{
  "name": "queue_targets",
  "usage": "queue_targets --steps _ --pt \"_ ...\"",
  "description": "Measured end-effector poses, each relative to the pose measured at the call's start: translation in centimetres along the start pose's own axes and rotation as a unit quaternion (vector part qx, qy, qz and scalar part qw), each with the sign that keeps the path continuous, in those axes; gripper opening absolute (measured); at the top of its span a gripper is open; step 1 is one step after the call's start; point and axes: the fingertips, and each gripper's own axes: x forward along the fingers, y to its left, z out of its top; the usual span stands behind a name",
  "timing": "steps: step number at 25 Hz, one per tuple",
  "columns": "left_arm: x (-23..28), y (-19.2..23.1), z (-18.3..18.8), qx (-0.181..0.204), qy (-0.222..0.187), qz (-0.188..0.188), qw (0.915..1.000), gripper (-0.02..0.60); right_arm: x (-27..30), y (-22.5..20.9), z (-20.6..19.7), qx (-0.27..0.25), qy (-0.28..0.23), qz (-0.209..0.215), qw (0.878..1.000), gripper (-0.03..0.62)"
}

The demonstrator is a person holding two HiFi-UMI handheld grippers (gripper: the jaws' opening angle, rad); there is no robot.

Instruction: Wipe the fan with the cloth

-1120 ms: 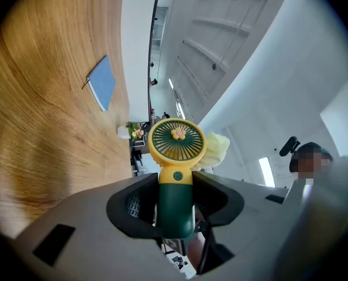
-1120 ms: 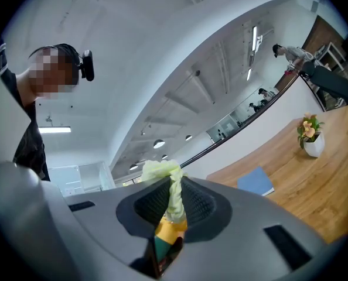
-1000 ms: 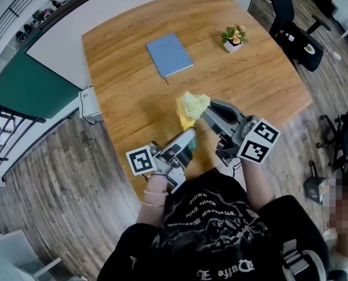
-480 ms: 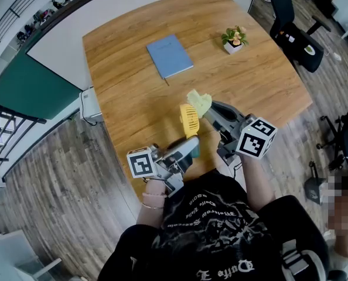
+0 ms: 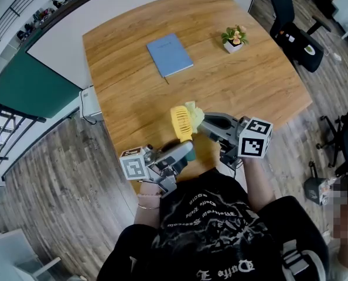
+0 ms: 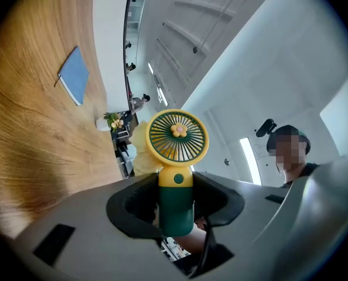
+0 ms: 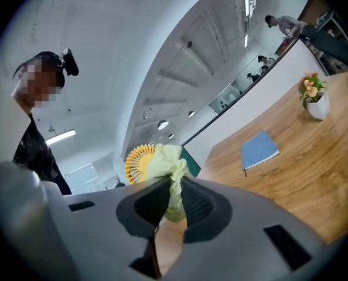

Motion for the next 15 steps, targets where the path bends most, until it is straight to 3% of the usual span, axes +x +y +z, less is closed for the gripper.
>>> queue_targets --steps 5,10,15 --pt "-0.5 0.0 0.5 0.0 -0.011 0.002 0.9999 0.198 0.0 1.8 -1.1 -0.036 0.02 0.024 0.999 0.058" --pt "-1.0 1.0 0.6 -0.003 -0.015 0.033 0.9994 0.198 -0.2 3.0 -1.5 -0.077 0.043 0.03 0.996 0.058" --pt "-1.6 2.1 0.8 0.002 -0.025 0.064 0.9976 0.198 0.1 3.4 -2.9 -0.069 0.062 0.044 0.995 0.058"
